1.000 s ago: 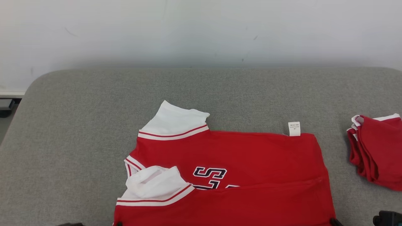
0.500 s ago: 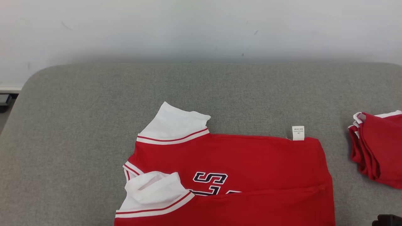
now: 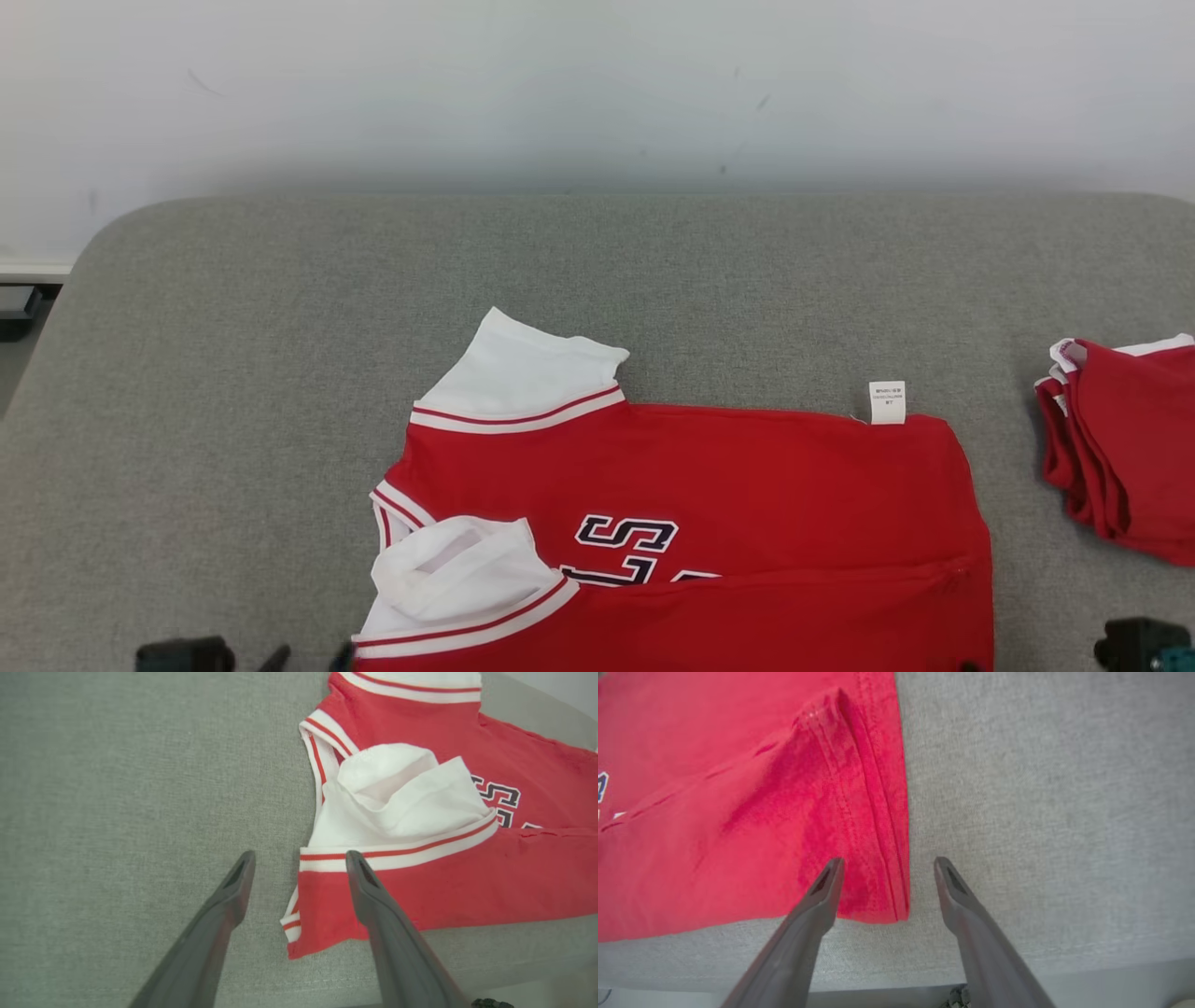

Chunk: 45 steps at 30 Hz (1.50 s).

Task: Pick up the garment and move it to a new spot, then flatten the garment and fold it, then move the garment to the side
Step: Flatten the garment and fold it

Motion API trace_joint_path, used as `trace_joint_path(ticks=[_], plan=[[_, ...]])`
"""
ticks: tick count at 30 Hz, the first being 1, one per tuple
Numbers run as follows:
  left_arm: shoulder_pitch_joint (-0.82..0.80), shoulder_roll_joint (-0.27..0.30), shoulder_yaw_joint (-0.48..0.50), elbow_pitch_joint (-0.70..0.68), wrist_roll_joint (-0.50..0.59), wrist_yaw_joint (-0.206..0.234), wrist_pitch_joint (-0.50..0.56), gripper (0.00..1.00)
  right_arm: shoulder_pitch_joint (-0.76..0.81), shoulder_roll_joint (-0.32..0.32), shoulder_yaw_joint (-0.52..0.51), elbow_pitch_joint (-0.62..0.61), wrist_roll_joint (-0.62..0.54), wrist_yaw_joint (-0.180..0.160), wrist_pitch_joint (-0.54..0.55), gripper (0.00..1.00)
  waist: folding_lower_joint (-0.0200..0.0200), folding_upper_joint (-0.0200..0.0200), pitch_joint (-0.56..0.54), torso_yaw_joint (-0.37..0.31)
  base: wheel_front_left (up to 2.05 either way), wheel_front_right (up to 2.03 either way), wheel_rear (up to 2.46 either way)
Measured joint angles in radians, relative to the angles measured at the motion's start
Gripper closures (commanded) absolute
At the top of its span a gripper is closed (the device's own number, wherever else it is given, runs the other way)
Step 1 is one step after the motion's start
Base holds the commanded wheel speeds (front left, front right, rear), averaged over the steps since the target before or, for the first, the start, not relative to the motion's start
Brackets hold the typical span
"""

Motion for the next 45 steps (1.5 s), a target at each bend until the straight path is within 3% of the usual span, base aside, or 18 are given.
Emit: trace_joint_path(ticks=[4,10,18,31,45], plan=[[-0.029,-0.007,0.035,-0.023,0.017,0.024,-0.057,0.00,-0.060,-0.009,-0.022,-0.025,-0.055,-0.018,-0.051,0.00,0.0000,0.0000,-0.013,0.004,0.00,0.00,0.00],[-0.093,-0.038,0.094,-0.071,0.072,0.068,-0.167,0.00,-0.192,0.039,-0.015,-0.068,-0.080,-0.026,-0.143,0.00,0.0000,0.0000,-0.038,0.003,0.00,0.00,0.00],[-0.199,-0.083,0.066,-0.054,0.117,0.069,-0.236,0.00,-0.289,0.082,0.028,-0.022,-0.110,-0.030,-0.242,0.00,0.0000,0.0000,-0.075,-0.001,0.00,0.00,0.00],[-0.234,-0.084,0.015,0.055,0.146,0.060,-0.262,0.00,-0.311,0.102,0.123,0.070,-0.167,-0.002,-0.327,0.00,0.0000,0.0000,-0.121,-0.038,0.00,0.00,0.00],[-0.228,-0.087,-0.003,0.102,0.154,0.059,-0.280,0.00,-0.310,0.083,0.108,0.044,-0.203,0.002,-0.411,0.00,0.0000,0.0000,-0.133,-0.056,0.00,0.00,0.00]])
